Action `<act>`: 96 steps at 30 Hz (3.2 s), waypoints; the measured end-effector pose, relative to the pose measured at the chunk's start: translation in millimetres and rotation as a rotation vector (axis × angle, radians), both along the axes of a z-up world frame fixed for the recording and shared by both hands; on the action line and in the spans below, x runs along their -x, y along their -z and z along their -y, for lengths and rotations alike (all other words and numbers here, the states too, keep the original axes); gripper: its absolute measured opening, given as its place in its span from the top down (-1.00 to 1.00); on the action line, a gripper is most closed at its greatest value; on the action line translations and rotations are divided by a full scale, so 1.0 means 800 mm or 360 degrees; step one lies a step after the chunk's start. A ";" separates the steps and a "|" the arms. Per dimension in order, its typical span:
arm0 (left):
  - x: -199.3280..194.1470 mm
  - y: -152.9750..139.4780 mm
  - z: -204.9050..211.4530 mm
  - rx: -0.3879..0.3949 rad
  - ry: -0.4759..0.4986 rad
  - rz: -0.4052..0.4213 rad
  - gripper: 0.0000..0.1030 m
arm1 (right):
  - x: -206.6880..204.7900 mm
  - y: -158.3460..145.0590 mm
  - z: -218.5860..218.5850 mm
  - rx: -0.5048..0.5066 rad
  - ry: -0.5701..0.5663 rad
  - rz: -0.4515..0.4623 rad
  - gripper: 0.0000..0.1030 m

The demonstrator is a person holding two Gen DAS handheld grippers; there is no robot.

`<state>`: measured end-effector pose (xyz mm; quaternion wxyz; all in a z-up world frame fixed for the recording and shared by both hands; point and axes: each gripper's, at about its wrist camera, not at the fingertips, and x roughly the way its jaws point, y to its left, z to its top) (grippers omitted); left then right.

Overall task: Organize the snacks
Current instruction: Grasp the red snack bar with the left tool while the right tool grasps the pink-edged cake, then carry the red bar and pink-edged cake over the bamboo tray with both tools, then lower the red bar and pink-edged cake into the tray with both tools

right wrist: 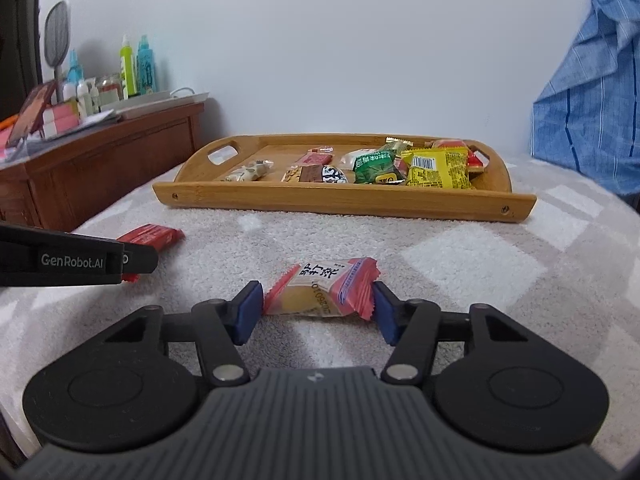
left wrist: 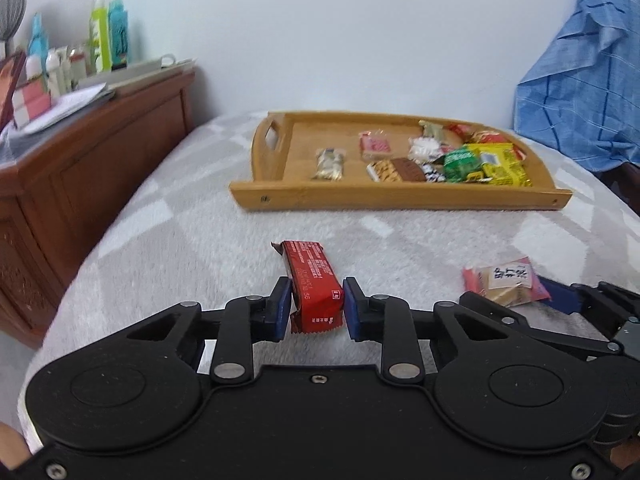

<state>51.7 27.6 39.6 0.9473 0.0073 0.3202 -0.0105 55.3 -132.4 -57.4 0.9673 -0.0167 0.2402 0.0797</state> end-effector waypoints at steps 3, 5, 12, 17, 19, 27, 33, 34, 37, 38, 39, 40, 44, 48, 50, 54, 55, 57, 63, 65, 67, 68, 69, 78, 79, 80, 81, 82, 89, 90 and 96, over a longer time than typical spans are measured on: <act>-0.003 -0.002 0.003 -0.0009 0.0014 0.0000 0.50 | -0.001 -0.004 0.006 -0.0063 0.0004 -0.0010 -0.09; -0.005 -0.001 0.002 -0.0002 0.0017 -0.0022 0.50 | -0.001 -0.006 0.010 -0.0094 0.0016 -0.0006 -0.08; -0.008 0.006 -0.005 0.0039 -0.0029 -0.0051 0.20 | -0.004 -0.009 0.021 -0.0158 0.0069 -0.0005 -0.09; -0.022 0.014 -0.004 0.0018 -0.0042 -0.0091 0.00 | -0.006 -0.008 0.022 -0.0176 0.0083 -0.0012 -0.13; -0.029 0.021 -0.004 0.0018 -0.0050 -0.0134 0.15 | -0.007 -0.007 0.024 -0.0189 0.0089 -0.0023 -0.13; -0.026 0.012 0.004 0.0049 -0.0014 -0.0104 0.56 | -0.009 -0.017 0.024 -0.0216 0.0057 -0.0030 0.29; -0.026 -0.005 0.009 0.0035 0.0001 -0.0041 0.56 | -0.015 -0.022 0.028 -0.0242 0.0063 -0.0018 0.33; -0.027 -0.007 0.009 0.0038 -0.0001 -0.0035 0.56 | -0.015 -0.023 0.028 -0.0240 0.0061 -0.0015 0.34; -0.029 -0.012 0.008 0.0047 0.0001 -0.0022 0.56 | -0.016 -0.026 0.030 -0.0258 0.0053 -0.0015 0.47; -0.030 -0.013 0.009 0.0046 0.0003 -0.0018 0.56 | -0.017 -0.027 0.030 -0.0265 0.0050 -0.0017 0.47; -0.030 -0.015 0.010 0.0043 0.0004 -0.0013 0.56 | -0.018 -0.028 0.031 -0.0268 0.0045 -0.0021 0.47; -0.031 -0.016 0.010 0.0041 0.0004 -0.0008 0.56 | -0.019 -0.028 0.031 -0.0270 0.0038 -0.0024 0.48; -0.035 -0.022 0.012 0.0040 0.0008 0.0009 0.56 | -0.021 -0.034 0.032 -0.0278 0.0015 -0.0011 0.50; -0.038 -0.026 0.014 0.0040 0.0014 0.0017 0.56 | -0.025 -0.042 0.035 -0.0305 0.0010 0.0007 0.50; -0.041 -0.029 0.015 0.0043 0.0017 0.0021 0.56 | -0.028 -0.047 0.038 -0.0318 0.0012 0.0020 0.50; -0.047 -0.033 0.017 0.0032 0.0027 0.0038 0.56 | -0.035 -0.059 0.045 -0.0324 0.0009 0.0059 0.50; -0.049 -0.035 0.017 0.0031 0.0028 0.0041 0.56 | -0.036 -0.062 0.047 -0.0325 0.0002 0.0068 0.51; -0.053 -0.038 0.018 0.0033 0.0032 0.0050 0.56 | -0.039 -0.067 0.049 -0.0317 -0.0006 0.0093 0.51; -0.070 -0.049 0.022 0.0026 0.0047 0.0083 0.56 | -0.053 -0.081 0.054 -0.0359 -0.0008 0.0114 0.51; -0.076 -0.052 0.023 0.0031 0.0049 0.0090 0.56 | -0.061 -0.085 0.055 -0.0375 -0.0014 0.0115 0.51; -0.082 -0.054 0.024 0.0030 0.0054 0.0093 0.56 | -0.068 -0.091 0.056 -0.0383 -0.0026 0.0122 0.51; -0.086 -0.055 0.024 0.0034 0.0056 0.0093 0.56 | -0.073 -0.094 0.056 -0.0387 -0.0030 0.0128 0.51; -0.089 -0.056 0.023 0.0041 0.0058 0.0091 0.56 | -0.077 -0.097 0.056 -0.0390 -0.0032 0.0136 0.51; -0.121 -0.063 0.020 0.0056 0.0051 0.0097 0.56 | -0.113 -0.110 0.061 -0.0424 -0.0026 0.0145 0.50; -0.125 -0.063 0.020 0.0059 0.0048 0.0096 0.56 | -0.116 -0.111 0.061 -0.0424 -0.0028 0.0142 0.50; -0.128 -0.063 0.020 0.0060 0.0046 0.0095 0.56 | -0.118 -0.111 0.060 -0.0424 -0.0030 0.0139 0.50; -0.131 -0.063 0.019 0.0061 0.0044 0.0094 0.56 | -0.120 -0.111 0.059 -0.0423 -0.0032 0.0139 0.50; -0.134 -0.063 0.019 0.0062 0.0044 0.0091 0.56 | -0.122 -0.112 0.058 -0.0418 -0.0034 0.0141 0.50; -0.159 -0.064 0.015 0.0087 0.0023 0.0090 0.56 | -0.142 -0.121 0.048 -0.0407 -0.0043 0.0181 0.50; -0.162 -0.064 0.015 0.0093 0.0020 0.0091 0.56 | -0.146 -0.122 0.047 -0.0406 -0.0044 0.0188 0.50; -0.196 -0.069 0.009 0.0142 0.0008 0.0081 0.56 | -0.177 -0.128 0.043 -0.0391 -0.0033 0.0196 0.50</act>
